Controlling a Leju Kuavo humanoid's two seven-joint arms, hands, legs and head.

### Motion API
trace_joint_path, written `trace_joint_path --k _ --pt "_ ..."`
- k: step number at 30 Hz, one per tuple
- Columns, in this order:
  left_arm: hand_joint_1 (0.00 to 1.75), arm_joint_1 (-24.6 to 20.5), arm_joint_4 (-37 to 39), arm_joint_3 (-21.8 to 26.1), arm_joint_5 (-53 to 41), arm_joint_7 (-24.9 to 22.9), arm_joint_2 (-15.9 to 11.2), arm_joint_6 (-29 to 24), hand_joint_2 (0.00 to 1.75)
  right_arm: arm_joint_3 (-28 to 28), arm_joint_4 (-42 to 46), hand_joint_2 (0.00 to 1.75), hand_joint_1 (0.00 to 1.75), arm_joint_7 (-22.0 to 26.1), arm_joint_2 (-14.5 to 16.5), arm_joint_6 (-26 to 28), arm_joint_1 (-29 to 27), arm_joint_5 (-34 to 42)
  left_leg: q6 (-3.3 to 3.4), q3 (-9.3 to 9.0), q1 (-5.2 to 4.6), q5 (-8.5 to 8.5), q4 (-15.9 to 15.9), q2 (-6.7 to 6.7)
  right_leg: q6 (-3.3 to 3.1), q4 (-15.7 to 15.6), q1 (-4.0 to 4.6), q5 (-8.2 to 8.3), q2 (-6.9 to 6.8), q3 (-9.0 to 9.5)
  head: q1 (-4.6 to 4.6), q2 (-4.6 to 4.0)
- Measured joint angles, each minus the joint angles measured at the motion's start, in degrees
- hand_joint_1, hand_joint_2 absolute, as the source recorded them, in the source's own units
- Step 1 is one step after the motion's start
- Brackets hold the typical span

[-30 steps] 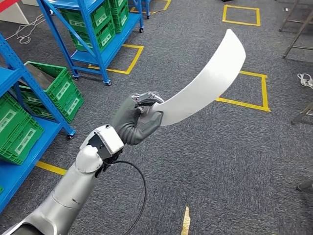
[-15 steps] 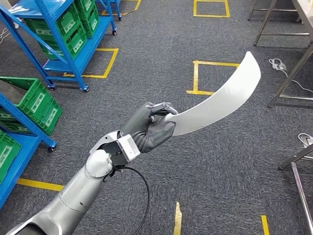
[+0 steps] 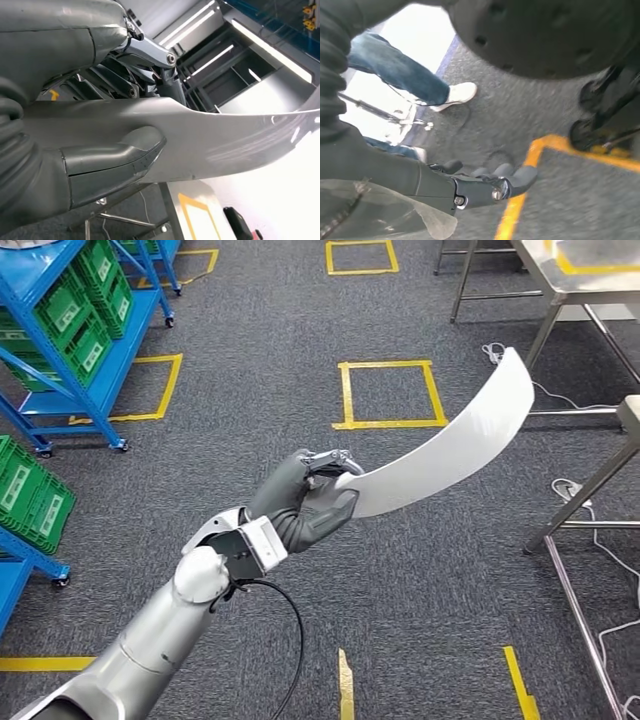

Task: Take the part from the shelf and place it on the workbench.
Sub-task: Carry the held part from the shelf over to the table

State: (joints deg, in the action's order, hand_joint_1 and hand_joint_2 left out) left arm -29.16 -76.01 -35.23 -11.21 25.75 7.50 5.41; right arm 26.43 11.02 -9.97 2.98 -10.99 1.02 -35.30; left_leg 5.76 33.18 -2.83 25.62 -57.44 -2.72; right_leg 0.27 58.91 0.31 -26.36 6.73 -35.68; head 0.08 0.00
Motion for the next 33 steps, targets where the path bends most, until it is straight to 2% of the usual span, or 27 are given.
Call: trace_joint_path --k 1,3,4,5,6,7,9,10,11,12,14,16,17,19,20,21,22,23,25,26,27,28,29,30,31,33 --pt "1.75 0.0 0.0 0.0 0.0 -0.1 0.1 -0.2 1.75 0.4 0.0 1.75 0.0 -0.1 0.0 2.4 -0.1 0.4 -0.28 -0.42 0.27 -0.33 0.8 0.63 0.16 1.0 0.17 -0.79 -1.16 -0.61 0.07 0.0" --pt "1.75 0.3 0.0 -0.1 -0.1 -0.6 0.0 -0.9 1.75 1.5 0.0 1.75 0.0 0.7 -0.2 7.0 -0.3 1.6 -0.78 -0.92 0.68 -0.63 1.7 1.95 0.83 6.3 0.34 -3.82 -4.03 -3.18 0.2 -0.01" --pt "1.75 0.6 0.0 -0.1 -0.1 -0.7 -0.2 -1.3 1.75 2.2 0.0 1.75 0.0 1.6 -0.3 9.5 -0.5 2.4 -0.9 -0.92 0.82 -0.58 1.7 2.6 1.34 9.8 0.18 -5.41 -4.82 -4.84 0.23 -0.01" --pt "1.75 1.0 0.0 -0.1 -0.1 -0.8 -0.5 -1.5 1.75 3.0 0.0 1.75 0.0 2.7 -0.4 11.9 -0.6 3.1 -1.1 -0.89 0.95 -0.48 1.7 3.31 1.84 12.6 -0.1 -6.34 -5.29 -6.16 0.23 -0.01" --pt "1.75 1.5 0.0 -0.1 -0.1 -1.0 -0.7 -1.7 1.75 3.9 0.1 1.75 0.0 4.3 -0.6 14.4 -0.6 4.2 -1.37 -0.87 1.09 -0.35 1.7 4.03 2.36 13.7 -0.49 -6.32 -5.72 -6.74 0.25 0.0" --pt "1.75 1.8 0.0 -0.1 -0.1 -1.0 -1.0 -1.9 1.75 5.0 0.1 1.75 0.0 6.1 -0.8 16.4 -0.4 5.3 -1.71 -0.84 1.29 -0.18 1.5 4.76 2.9 12.8 -0.95 -5.36 -6.22 -6.27 0.23 0.0" --pt "1.75 2.4 -0.1 0.0 -0.3 -1.1 -1.5 -2.2 1.75 7.5 0.4 1.75 0.0 11.0 -1.1 18.4 0.1 8.0 -2.64 -0.82 1.77 0.38 0.8 6.04 4.13 6.2 -1.8 -2.15 -7.94 -2.68 0.27 0.0" --pt "1.75 2.6 -0.3 0.1 -0.5 -1.1 -1.7 -2.5 1.75 8.9 0.5 1.75 0.0 14.0 -1.1 18.8 0.4 9.4 -3.2 -0.72 1.89 0.78 0.3 6.51 4.35 2.9 -1.98 -1.09 -8.68 -0.75 0.4 0.0" --pt "1.75 2.8 -0.5 0.2 -0.7 -1.2 -2.0 -2.7 1.75 10.3 0.6 1.75 0.0 17.1 -1.1 18.8 0.7 10.6 -3.68 -0.62 1.89 1.12 -0.2 6.89 4.1 0.7 -2.03 -0.65 -9.13 0.54 0.45 0.0" --pt "1.75 3.1 -0.7 0.3 -0.9 -1.2 -2.3 -2.9 1.75 11.7 0.7 1.75 0.0 20.0 -1.0 18.5 0.9 11.5 -4.03 -0.57 1.8 1.36 -0.6 7.22 3.61 -0.1 -1.94 -0.74 -9.25 1.09 0.48 0.0" --pt "1.75 3.7 -1.0 0.4 -1.3 -1.1 -2.8 -3.1 1.75 14.1 0.9 1.75 0.0 25.5 -1.0 17.0 1.1 12.7 -4.34 -0.59 1.8 1.59 -0.9 7.8 2.17 0.0 -1.76 -0.84 -8.29 1.09 0.44 0.0" --pt "1.75 4.2 -1.3 0.6 -1.7 -1.1 -3.1 -3.2 1.75 16.2 1.2 1.75 0.0 30.4 -1.1 14.9 1.2 13.3 -4.8 -0.17 2.16 2.9 -2.4 6.66 1.37 0.1 -1.72 -0.76 -7.52 1.03 0.41 0.0" --pt "1.75 4.4 -1.5 0.7 -1.8 -1.1 -3.2 -3.3 1.75 17.0 1.3 1.75 0.0 32.6 -1.2 13.8 1.4 13.4 -5.05 0.73 2.35 4.42 -4.6 5.6 1.02 0.0 -1.74 -0.68 -7.09 1.02 0.36 0.0" --pt "1.75 5.0 -1.8 1.0 -2.0 -1.0 -3.6 -3.3 1.75 18.3 1.7 1.75 0.0 36.5 -1.3 12.3 2.0 13.4 -5.19 3.88 2.51 8.14 -12.0 3.74 0.64 0.0 -1.59 -0.58 -5.99 0.96 0.23 0.0" --pt "1.75 5.3 -1.8 1.0 -2.0 -1.0 -3.7 -3.4 1.75 18.8 2.0 1.75 0.0 38.0 -1.3 12.0 2.4 13.4 -5.03 5.52 2.49 9.34 -15.5 3.45 0.54 0.0 -1.45 -0.56 -5.33 0.93 0.21 0.0" --pt "1.75 5.5 -1.8 1.1 -2.0 -1.0 -3.8 -3.4 1.75 19.2 2.2 1.75 0.0 38.9 -1.3 12.0 2.8 13.2 -4.72 6.52 2.42 9.5 -17.4 3.27 0.47 0.0 -1.29 -0.53 -4.63 0.93 0.2 0.0" --pt "1.75 5.6 -1.8 1.1 -2.1 -1.0 -3.8 -3.4 1.75 19.5 2.4 1.75 0.0 39.4 -1.3 12.2 3.2 12.9 -4.31 6.65 2.29 8.58 -17.3 3.07 0.41 0.0 -1.16 -0.5 -3.93 0.94 0.2 0.0" --pt "1.75 5.6 -1.9 1.1 -2.1 -1.0 -3.8 -3.4 1.75 19.7 2.5 1.75 0.0 39.5 -1.3 12.7 3.6 12.6 -3.82 5.79 2.09 6.67 -15.0 2.69 0.36 0.0 -1.08 -0.46 -3.22 0.98 0.21 0.0" --pt "1.75 5.5 -2.2 1.1 -2.3 -1.0 -3.8 -3.3 1.75 19.9 2.6 1.75 0.0 39.3 -1.3 13.5 4.1 11.9 -2.84 2.66 1.66 2.44 -7.5 0.61 0.36 0.0 -1.07 -0.38 -1.95 0.98 0.25 0.0" --pt "1.75 5.5 -2.3 1.1 -2.3 -1.0 -3.8 -3.3 1.75 19.9 2.7 1.75 0.0 39.2 -1.3 13.7 4.3 11.7 -2.5 1.4 1.53 1.15 -4.5 -0.5 0.46 0.0 -1.17 -0.29 -1.38 0.87 0.21 0.0" --pt "1.75 5.5 -2.3 1.1 -2.4 -1.0 -3.8 -3.3 1.75 20.0 2.7 1.75 0.0 39.2 -1.3 13.8 4.3 11.5 -2.26 0.69 1.41 0.67 -2.8 -1.31 0.65 0.0 -1.31 -0.17 -0.89 0.68 0.16 0.0" --pt "1.75 5.4 -2.3 1.1 -2.4 -1.1 -3.8 -3.3 1.75 20.0 2.7 1.75 0.0 39.1 -1.4 14.0 4.3 11.4 -2.08 0.45 1.35 0.82 -2.1 -1.52 0.92 -0.1 -1.46 0.0 -0.41 0.45 0.09 0.0" --pt "1.75 5.4 -2.4 1.1 -2.5 -1.1 -3.7 -3.3 1.75 20.0 2.7 1.75 0.0 38.8 -1.4 14.4 4.2 11.2 -2.04 0.33 1.31 0.77 -1.6 -1.01 1.24 -0.3 -1.55 0.21 0.1 0.25 0.01 0.0" --pt "1.75 5.4 -2.5 1.1 -2.5 -1.1 -3.5 -3.3 1.75 20.1 2.7 1.75 0.0 38.2 -1.5 15.0 4.1 10.8 -2.14 0.12 1.41 0.64 -0.9 -0.33 1.44 -0.2 -1.56 0.2 0.05 -0.09 0.0 0.0" --pt "1.75 5.4 -2.6 1.0 -2.5 -1.1 -3.4 -3.3 1.75 20.1 2.7 1.75 0.0 37.3 -1.6 15.7 4.0 10.4 -2.21 -0.14 1.55 0.4 -0.1 0.32 1.63 0.3 -1.44 -0.25 -0.81 -0.58 0.07 0.0" --pt "1.75 5.3 -2.7 1.0 -2.5 -1.2 -3.2 -3.2 1.75 20.1 2.7 1.75 0.0 34.2 -1.8 17.2 3.8 9.1 -2.41 -0.49 1.8 -0.08 0.9 1.71 1.91 4.4 -1.2 -2.85 -3.75 -2.77 0.21 0.0"
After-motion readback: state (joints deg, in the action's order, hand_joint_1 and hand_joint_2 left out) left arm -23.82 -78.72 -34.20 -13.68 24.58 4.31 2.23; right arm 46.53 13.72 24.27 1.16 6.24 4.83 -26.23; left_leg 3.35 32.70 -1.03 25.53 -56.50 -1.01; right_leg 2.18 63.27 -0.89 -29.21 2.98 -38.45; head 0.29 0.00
